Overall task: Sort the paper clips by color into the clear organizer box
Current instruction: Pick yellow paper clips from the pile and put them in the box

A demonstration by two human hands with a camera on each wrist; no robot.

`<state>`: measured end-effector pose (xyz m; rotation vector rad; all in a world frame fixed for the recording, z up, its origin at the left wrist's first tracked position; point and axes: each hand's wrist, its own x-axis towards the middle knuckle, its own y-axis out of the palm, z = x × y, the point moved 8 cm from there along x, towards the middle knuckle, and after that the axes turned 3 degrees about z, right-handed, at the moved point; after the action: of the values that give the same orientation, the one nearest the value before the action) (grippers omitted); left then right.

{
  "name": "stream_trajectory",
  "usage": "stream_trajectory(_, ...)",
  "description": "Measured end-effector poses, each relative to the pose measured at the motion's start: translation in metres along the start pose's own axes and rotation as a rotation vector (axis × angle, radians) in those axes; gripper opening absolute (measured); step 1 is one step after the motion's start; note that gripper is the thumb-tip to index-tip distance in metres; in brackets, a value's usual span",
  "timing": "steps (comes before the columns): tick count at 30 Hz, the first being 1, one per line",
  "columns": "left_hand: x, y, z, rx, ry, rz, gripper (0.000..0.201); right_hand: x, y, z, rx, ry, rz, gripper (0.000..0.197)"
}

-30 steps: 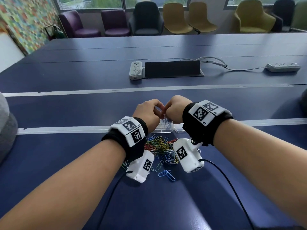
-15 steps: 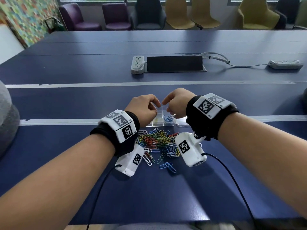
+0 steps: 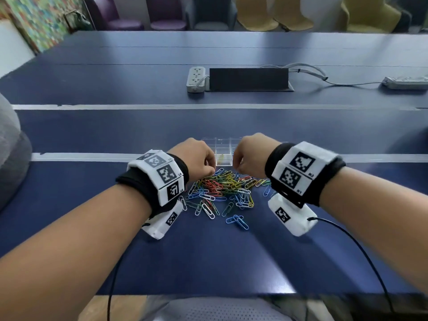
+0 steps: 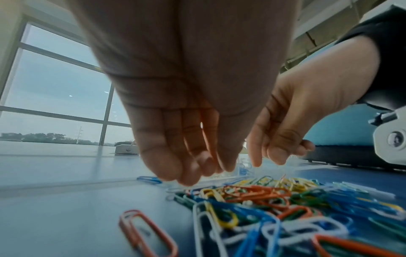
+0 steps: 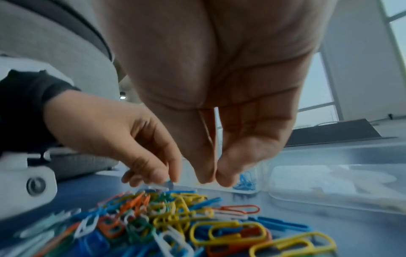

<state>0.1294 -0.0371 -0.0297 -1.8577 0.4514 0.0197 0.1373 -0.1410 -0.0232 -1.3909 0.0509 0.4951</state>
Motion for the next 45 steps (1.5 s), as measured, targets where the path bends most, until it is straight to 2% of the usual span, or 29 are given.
stream_trajectory(6, 0.003, 0.009, -0.009, 0.122, 0.020, 0.002, 0.022, 0.000, 0.016, 0.004, -0.187, -0.008, 0.059, 0.027)
stream_trajectory(13, 0.009, 0.012, -0.011, 0.113, 0.027, 0.006, 0.015, -0.002, 0.017, -0.009, -0.118, 0.008, 0.073, 0.022)
stream_trajectory(15, 0.008, 0.012, -0.009, 0.072, 0.030, 0.003, 0.015, -0.004, 0.011, -0.015, -0.072, 0.025, 0.064, 0.021)
stream_trajectory(21, 0.007, 0.004, -0.007, -0.108, 0.022, -0.046, 0.010, -0.006, 0.000, -0.029, 0.273, 0.018, 0.062, 0.007)
stream_trajectory(25, 0.009, 0.009, -0.008, -0.284, 0.009, 0.021, 0.013, -0.007, 0.006, -0.035, 0.335, 0.020, 0.124, 0.034)
stream_trajectory(31, 0.010, 0.018, -0.012, -0.510, -0.032, 0.103, 0.017, -0.012, 0.004, -0.040, 0.387, 0.047, 0.057, 0.025)
stream_trajectory(37, 0.003, 0.015, -0.027, -0.329, 0.016, 0.062, 0.018, -0.025, -0.001, -0.037, 0.299, 0.025, 0.006, 0.033)
stream_trajectory(41, 0.003, 0.016, -0.040, -0.205, 0.044, 0.029, 0.015, -0.031, 0.002, -0.035, 0.164, 0.029, -0.015, 0.024)
stream_trajectory(45, 0.007, 0.020, -0.050, -0.153, 0.060, 0.036, 0.013, -0.030, 0.007, -0.038, 0.185, 0.044, -0.026, 0.020)
